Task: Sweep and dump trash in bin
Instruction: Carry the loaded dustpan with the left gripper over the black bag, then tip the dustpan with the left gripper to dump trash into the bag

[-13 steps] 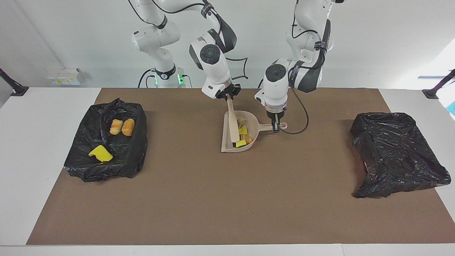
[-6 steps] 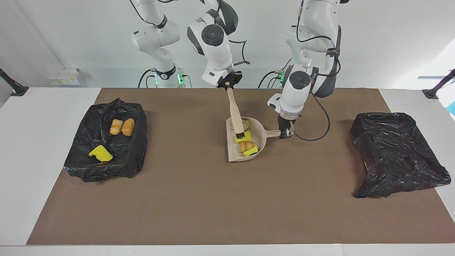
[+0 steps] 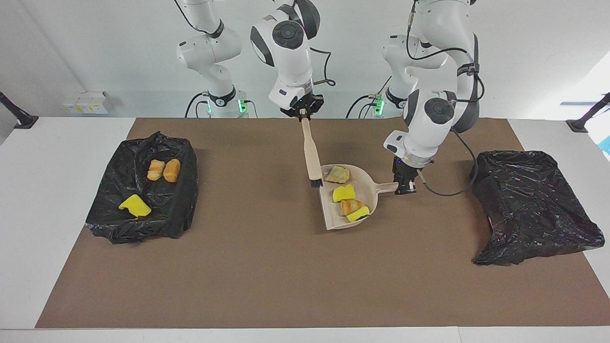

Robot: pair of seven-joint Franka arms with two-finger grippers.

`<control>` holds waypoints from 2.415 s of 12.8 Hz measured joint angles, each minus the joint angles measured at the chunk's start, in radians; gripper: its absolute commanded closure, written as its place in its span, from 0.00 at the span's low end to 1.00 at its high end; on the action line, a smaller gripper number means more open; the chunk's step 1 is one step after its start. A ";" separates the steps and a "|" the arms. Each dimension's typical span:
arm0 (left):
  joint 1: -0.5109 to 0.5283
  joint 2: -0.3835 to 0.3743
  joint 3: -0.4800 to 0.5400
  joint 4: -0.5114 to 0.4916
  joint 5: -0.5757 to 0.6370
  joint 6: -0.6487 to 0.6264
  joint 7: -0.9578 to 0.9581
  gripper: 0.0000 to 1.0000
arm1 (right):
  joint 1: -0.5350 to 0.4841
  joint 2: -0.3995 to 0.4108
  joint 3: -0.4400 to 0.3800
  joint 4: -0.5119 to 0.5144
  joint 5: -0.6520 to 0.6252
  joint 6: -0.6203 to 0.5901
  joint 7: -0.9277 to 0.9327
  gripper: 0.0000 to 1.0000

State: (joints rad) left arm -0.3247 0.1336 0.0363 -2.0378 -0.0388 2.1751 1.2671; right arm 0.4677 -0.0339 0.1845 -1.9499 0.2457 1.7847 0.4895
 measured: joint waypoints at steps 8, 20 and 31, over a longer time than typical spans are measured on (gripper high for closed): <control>0.204 -0.002 0.007 0.279 0.000 -0.306 0.169 1.00 | 0.192 -0.039 0.020 -0.125 0.000 0.098 0.279 1.00; 0.636 0.028 0.017 0.493 0.001 -0.470 0.496 1.00 | 0.381 0.082 0.022 -0.248 0.000 0.350 0.399 1.00; 0.746 0.149 0.016 0.568 0.257 -0.245 0.716 1.00 | 0.379 0.082 0.015 -0.265 0.001 0.366 0.399 0.54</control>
State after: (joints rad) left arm 0.4214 0.2828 0.0525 -1.4697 0.2185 1.9302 1.9833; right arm 0.8472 0.0479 0.1999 -2.2149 0.2464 2.1512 0.8888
